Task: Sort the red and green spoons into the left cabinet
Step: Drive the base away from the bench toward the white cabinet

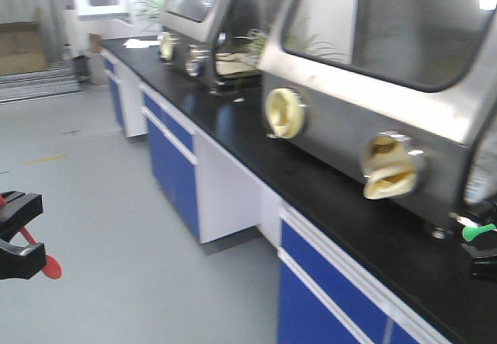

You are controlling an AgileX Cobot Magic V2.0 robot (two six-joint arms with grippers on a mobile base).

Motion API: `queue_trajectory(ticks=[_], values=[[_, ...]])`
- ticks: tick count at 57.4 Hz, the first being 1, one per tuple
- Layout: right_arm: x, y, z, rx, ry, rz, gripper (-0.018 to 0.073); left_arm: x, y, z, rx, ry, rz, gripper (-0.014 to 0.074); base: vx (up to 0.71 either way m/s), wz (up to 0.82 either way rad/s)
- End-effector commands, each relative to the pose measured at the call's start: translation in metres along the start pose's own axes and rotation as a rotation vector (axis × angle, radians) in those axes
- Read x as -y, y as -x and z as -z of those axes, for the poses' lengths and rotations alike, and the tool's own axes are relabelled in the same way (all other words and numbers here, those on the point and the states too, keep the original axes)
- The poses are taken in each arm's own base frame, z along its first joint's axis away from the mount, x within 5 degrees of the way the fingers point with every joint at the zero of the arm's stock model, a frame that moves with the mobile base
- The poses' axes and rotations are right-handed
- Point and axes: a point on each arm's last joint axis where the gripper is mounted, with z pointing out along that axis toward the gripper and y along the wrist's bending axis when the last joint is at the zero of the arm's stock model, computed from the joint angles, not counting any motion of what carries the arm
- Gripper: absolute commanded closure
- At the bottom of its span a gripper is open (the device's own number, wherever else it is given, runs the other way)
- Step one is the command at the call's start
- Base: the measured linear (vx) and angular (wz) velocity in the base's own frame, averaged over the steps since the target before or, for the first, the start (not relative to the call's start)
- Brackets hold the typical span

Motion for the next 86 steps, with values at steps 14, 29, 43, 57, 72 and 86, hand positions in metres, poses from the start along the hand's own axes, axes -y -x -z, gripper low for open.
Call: queue_trajectory(ticks=[14, 29, 43, 57, 72, 86], values=[[0.0012, 0.0138, 0.0041, 0.045, 0.014, -0.017, 0.0562, 0.0019, 0.0188, 0.0047, 0.119, -0.005, 0.012, 0.0600, 0.10, 0.55], [0.0012, 0.0138, 0.0041, 0.045, 0.014, -0.017, 0.0562, 0.0019, 0.0188, 0.0047, 0.119, -0.005, 0.012, 0.0600, 0.20, 0.44], [0.0012, 0.0138, 0.0041, 0.045, 0.014, -0.017, 0.0562, 0.0019, 0.0188, 0.0047, 0.119, -0.005, 0.012, 0.0600, 0.29, 0.31], [0.0012, 0.0138, 0.0041, 0.045, 0.014, -0.017, 0.0562, 0.0019, 0.0188, 0.0047, 0.119, -0.005, 0.012, 0.0600, 0.39, 0.16], [0.0011, 0.0138, 0.0041, 0.045, 0.015, -0.017, 0.0562, 0.0019, 0.0188, 0.0047, 0.119, -0.005, 0.012, 0.0600, 0.49, 0.16], [0.0011, 0.0138, 0.0041, 0.045, 0.015, -0.017, 0.0562, 0.0019, 0.0188, 0.0047, 0.119, -0.005, 0.012, 0.0600, 0.56, 0.23]])
